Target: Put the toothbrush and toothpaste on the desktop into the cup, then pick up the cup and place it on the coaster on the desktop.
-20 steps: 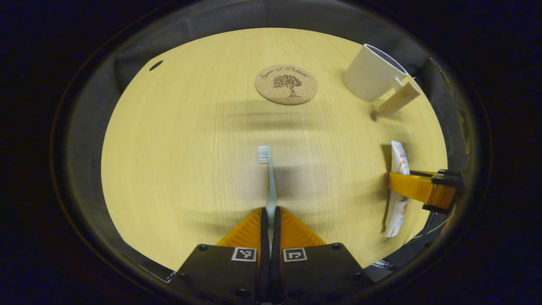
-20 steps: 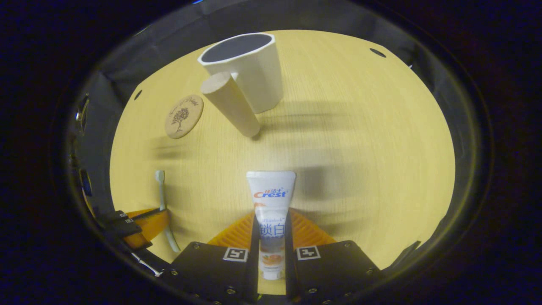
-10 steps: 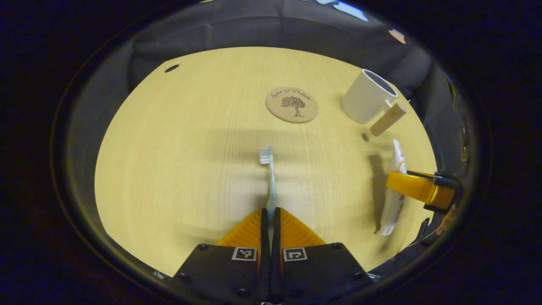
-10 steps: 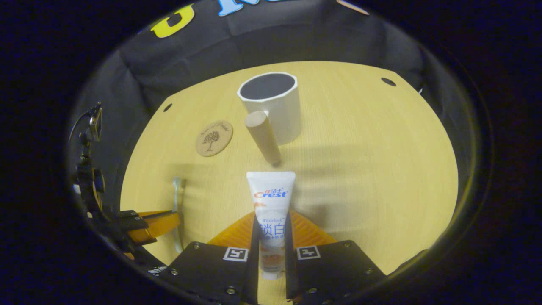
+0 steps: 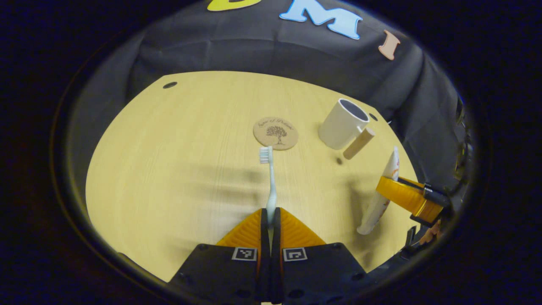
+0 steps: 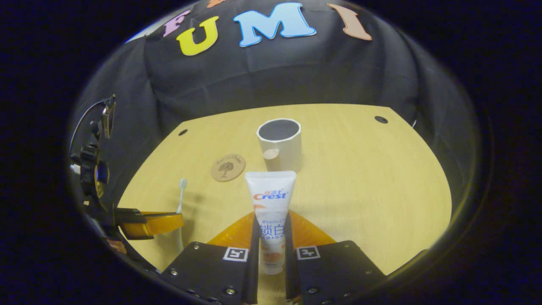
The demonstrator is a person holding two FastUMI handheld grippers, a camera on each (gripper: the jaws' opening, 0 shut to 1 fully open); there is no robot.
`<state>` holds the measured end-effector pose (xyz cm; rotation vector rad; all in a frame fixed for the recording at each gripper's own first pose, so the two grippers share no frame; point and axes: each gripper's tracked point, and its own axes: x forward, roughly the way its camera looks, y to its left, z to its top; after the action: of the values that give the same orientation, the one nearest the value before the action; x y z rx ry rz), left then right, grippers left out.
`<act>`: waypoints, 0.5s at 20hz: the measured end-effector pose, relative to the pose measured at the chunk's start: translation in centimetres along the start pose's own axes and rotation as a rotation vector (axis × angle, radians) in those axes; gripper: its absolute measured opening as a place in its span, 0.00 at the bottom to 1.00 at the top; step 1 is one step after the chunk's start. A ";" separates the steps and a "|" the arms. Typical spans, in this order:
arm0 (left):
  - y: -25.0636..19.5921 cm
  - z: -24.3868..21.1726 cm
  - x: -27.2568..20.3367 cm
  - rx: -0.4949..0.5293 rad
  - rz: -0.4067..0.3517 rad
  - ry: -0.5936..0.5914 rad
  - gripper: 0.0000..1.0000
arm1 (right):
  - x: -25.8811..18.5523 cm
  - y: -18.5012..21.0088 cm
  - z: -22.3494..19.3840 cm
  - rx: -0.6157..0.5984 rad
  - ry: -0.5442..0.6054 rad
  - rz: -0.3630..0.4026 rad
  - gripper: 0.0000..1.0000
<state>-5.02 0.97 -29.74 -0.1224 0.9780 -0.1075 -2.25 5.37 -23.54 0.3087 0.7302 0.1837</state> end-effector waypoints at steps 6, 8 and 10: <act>-1.7 3.8 -1.4 0.064 -0.028 -0.170 0.08 | -1.7 0.5 2.6 0.037 -0.121 -0.016 0.26; -2.3 5.1 -1.8 0.073 -0.043 -0.214 0.06 | -2.2 0.9 4.2 0.042 -0.167 -0.012 0.26; -2.9 6.7 -2.2 0.083 -0.059 -0.262 0.08 | -2.8 1.1 6.1 0.047 -0.216 -0.017 0.26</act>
<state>-0.74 -1.18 -23.76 -0.0863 0.7072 -0.1814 -0.26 4.38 -17.13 0.3609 0.5234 0.1152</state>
